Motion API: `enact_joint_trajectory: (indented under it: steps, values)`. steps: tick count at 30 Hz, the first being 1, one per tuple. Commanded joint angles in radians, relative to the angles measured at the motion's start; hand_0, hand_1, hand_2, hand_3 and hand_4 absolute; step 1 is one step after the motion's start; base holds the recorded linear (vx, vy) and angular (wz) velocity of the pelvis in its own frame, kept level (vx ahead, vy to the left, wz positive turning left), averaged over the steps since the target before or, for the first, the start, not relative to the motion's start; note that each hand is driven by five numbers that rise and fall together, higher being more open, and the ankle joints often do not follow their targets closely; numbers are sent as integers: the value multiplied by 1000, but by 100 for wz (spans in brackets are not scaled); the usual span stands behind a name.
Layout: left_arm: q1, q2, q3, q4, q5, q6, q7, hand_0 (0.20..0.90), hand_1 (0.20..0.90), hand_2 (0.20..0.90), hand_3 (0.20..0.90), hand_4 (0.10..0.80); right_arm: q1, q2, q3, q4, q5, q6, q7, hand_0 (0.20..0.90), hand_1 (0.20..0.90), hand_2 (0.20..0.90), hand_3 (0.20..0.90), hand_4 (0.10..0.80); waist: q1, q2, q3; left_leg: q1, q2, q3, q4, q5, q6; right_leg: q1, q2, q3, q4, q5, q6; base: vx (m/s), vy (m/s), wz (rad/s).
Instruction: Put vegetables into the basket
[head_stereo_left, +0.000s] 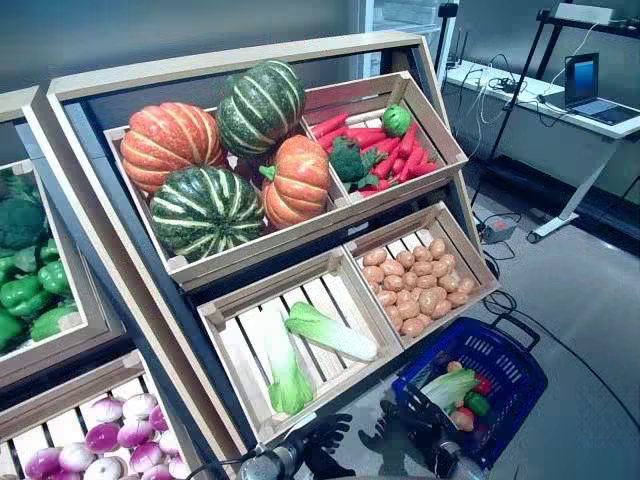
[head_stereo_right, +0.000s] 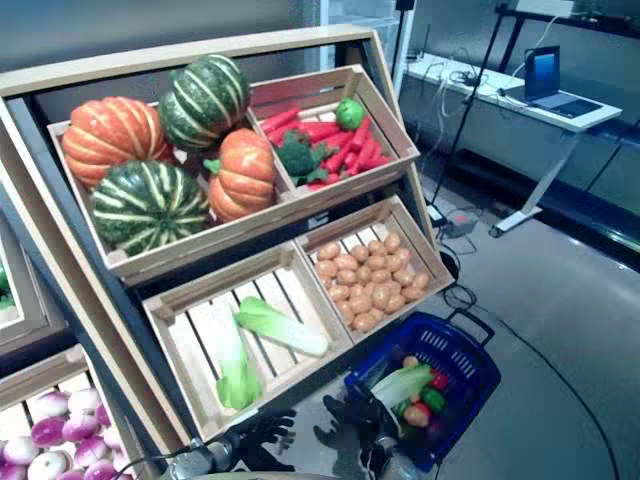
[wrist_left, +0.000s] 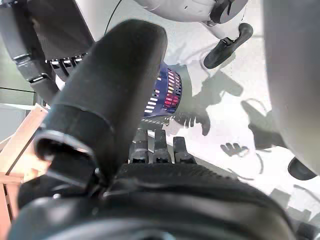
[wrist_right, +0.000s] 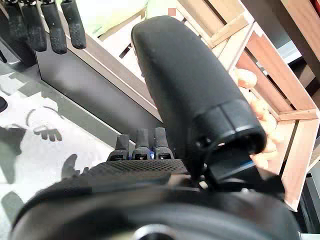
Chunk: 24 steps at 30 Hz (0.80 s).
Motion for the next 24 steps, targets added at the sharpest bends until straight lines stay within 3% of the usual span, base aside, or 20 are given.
enact_joint_trajectory:
  steps: [1,17,22,24]
  values:
    - [-138,-21,-13,8,-17,-77,-5,900,900,900,900,800,-108,32,-34,-43,32,-62,32,900,900,900,900,800,18,4,61,102,-61,24,9,-154,49,-38,25,-40,11,59,-72,0,0,0]
    - [-137,-15,-14,-20,-86,-95,-58,900,900,900,900,800,-114,29,-34,-42,23,-63,29,900,900,900,900,800,17,7,68,101,-59,26,9,-153,50,-41,27,-35,11,61,-74,0,0,0]
    - [-133,-2,7,-64,-168,-77,-155,900,900,900,900,800,-108,24,-29,-72,12,-52,26,900,900,900,900,800,12,6,72,102,-59,30,9,-154,49,-43,28,-30,12,61,-74,0,0,0]
    - [-140,24,17,-139,-247,-46,-253,900,900,900,900,800,-106,13,-28,-97,0,-31,13,900,900,900,900,800,7,11,78,103,-59,36,9,-154,49,-45,29,-26,13,62,-74,-14,20,0]
